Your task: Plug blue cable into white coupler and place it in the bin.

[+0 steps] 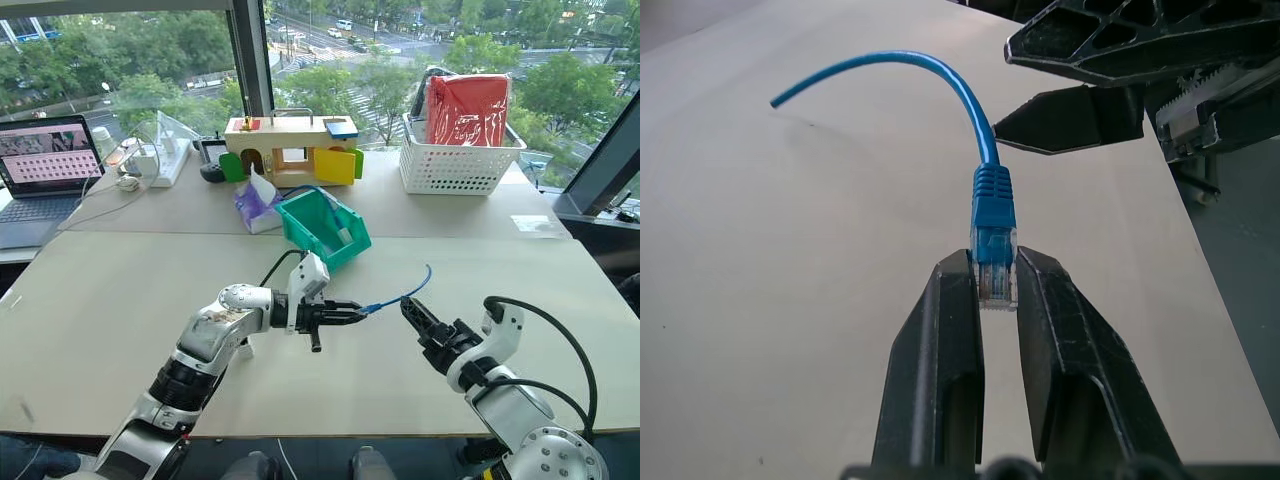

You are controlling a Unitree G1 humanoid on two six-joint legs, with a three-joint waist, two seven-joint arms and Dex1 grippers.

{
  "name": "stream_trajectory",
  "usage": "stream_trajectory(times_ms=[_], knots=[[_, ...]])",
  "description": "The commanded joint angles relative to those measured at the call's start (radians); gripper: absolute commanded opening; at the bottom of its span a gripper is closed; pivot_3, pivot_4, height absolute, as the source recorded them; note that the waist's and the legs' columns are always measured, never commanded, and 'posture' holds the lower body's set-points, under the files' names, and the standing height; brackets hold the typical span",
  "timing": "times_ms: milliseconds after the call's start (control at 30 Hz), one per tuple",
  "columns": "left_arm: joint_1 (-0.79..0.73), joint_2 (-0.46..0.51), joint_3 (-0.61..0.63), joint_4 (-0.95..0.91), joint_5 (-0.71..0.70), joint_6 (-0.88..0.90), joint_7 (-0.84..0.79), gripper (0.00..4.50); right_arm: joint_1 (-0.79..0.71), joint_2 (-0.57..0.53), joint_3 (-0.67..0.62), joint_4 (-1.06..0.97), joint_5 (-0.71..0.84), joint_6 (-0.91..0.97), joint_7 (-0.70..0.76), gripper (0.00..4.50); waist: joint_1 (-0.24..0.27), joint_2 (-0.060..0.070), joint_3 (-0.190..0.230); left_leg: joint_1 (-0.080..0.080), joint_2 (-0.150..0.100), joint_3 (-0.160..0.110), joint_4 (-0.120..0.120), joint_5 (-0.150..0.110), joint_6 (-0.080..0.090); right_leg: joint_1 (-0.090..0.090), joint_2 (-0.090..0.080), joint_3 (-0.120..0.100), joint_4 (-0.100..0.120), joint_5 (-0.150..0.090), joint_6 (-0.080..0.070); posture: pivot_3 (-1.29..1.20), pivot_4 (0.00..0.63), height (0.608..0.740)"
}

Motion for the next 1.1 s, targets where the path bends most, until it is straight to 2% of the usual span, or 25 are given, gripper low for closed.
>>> stream_trajectory(times_ms=[33, 267, 500, 600, 867, 1100], knots=[[-0.014, 0.003, 0.002, -0.041, -0.022, -0.004, 0.013, 0.14, 0.08, 0.257, 0.122, 0.027, 0.182, -0.095, -0.094, 4.5, 0.0, 0.0, 0.0, 0.0, -0.002, -0.003, 0.0, 0.0, 0.0, 0.0, 0.0, 0.0, 0.0, 0.0, 0.0, 0.0, 0.15, 0.732], [-0.007, -0.003, -0.008, -0.053, -0.032, -0.004, 0.026, 0.14, 0.179, 0.104, 0.336, 0.09, 0.435, -0.28, -0.287, 4.5, 0.001, 0.001, 0.0, 0.0, -0.004, -0.006, 0.0, 0.0, 0.001, 0.002, 0.0, 0.0, -0.001, 0.0, 0.001, 0.0, 0.15, 0.732], [0.0, -0.008, -0.011, -0.059, -0.047, -0.004, 0.059, 0.14, 0.26, -0.066, 0.544, 0.123, 0.6, -0.515, -0.385, 4.5, -0.004, 0.001, 0.0, 0.001, -0.006, -0.011, -0.002, 0.0, 0.001, 0.01, 0.0, 0.001, -0.006, -0.004, 0.003, 0.0, 0.15, 0.732], [-0.001, -0.005, -0.014, -0.059, -0.052, -0.006, 0.063, 0.14, 0.276, -0.121, 0.595, 0.123, 0.629, -0.583, -0.393, 4.5, -0.002, 0.001, 0.0, 0.002, -0.006, -0.016, -0.002, 0.001, 0.002, 0.014, 0.001, -0.002, -0.009, -0.006, 0.006, 0.0, 0.15, 0.732], [0.009, 0.005, -0.016, -0.076, -0.063, 0.005, 0.075, 0.14, 0.309, -0.236, 0.631, 0.082, 0.555, -0.761, -0.373, 4.5, 0.004, 0.001, 0.0, 0.001, -0.007, -0.018, -0.002, 0.001, 0.002, 0.015, 0.001, -0.002, -0.012, -0.006, 0.005, 0.0, 0.15, 0.732], [0.008, 0.006, -0.022, -0.075, -0.066, 0.005, 0.075, 0.14, 0.323, -0.281, 0.687, 0.066, 0.552, -0.843, -0.358, 4.5, 0.003, 0.001, 0.0, 0.001, -0.006, -0.018, -0.002, 0.001, 0.002, 0.015, 0.001, -0.002, -0.012, -0.006, 0.005, 0.0, 0.15, 0.732]])
